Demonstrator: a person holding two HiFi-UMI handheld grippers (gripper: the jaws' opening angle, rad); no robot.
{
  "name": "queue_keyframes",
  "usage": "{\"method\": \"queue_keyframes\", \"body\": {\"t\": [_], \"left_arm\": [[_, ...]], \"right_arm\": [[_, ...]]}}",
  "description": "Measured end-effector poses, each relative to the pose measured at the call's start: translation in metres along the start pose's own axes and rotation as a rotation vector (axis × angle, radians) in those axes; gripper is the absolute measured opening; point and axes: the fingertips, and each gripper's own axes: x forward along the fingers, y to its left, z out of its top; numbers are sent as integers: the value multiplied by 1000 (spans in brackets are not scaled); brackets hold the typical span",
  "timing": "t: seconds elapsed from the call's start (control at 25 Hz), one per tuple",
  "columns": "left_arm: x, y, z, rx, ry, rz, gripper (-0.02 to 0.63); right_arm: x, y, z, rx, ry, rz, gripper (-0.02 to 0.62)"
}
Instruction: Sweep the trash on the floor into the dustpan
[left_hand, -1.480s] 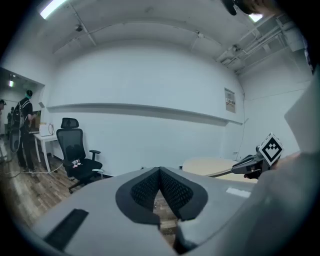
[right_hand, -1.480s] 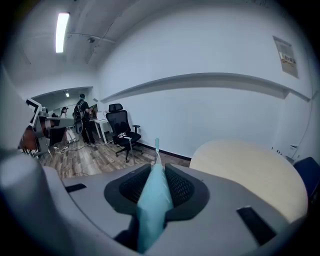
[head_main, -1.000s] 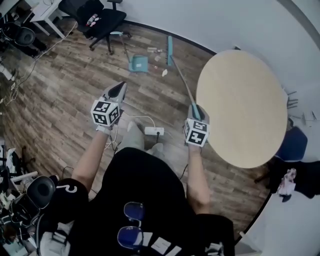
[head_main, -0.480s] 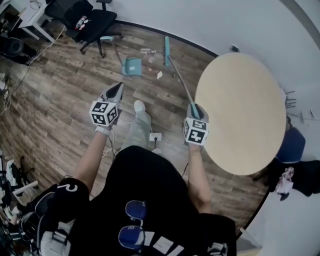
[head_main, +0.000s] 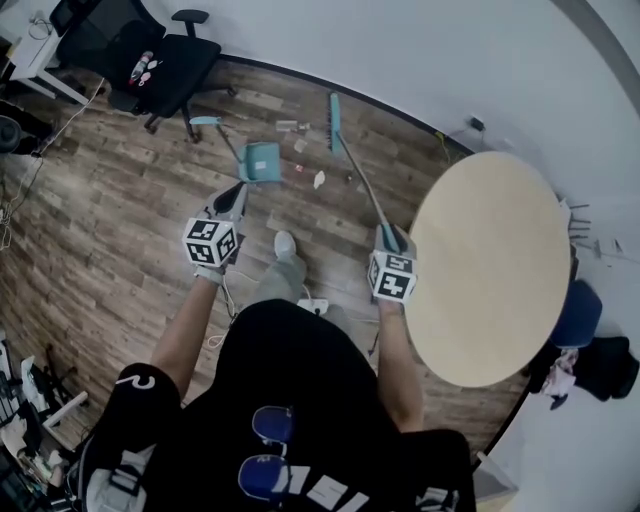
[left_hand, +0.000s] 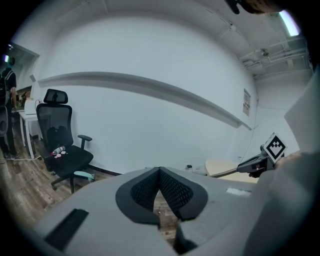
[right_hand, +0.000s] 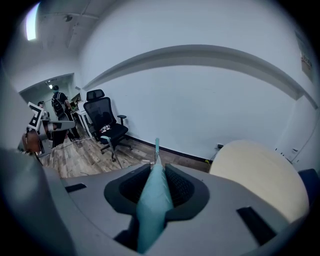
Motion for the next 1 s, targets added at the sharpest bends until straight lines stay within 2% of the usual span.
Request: {"method": "queue_keyframes", "body": {"t": [0.24, 0.52, 0.8, 1.0], "left_arm": [[45, 50, 26, -9, 14, -30, -2], [71, 73, 25, -32, 33, -56, -2], [120, 67, 25, -31, 72, -101, -2], [163, 49, 30, -3, 104, -154, -2]], "right_arm": [[53, 12, 38, 19, 22, -20, 84], [85, 10, 59, 13, 52, -51, 84], [114, -17, 66, 41, 101, -96, 84], [139, -46, 52, 92, 150, -130, 84]]}}
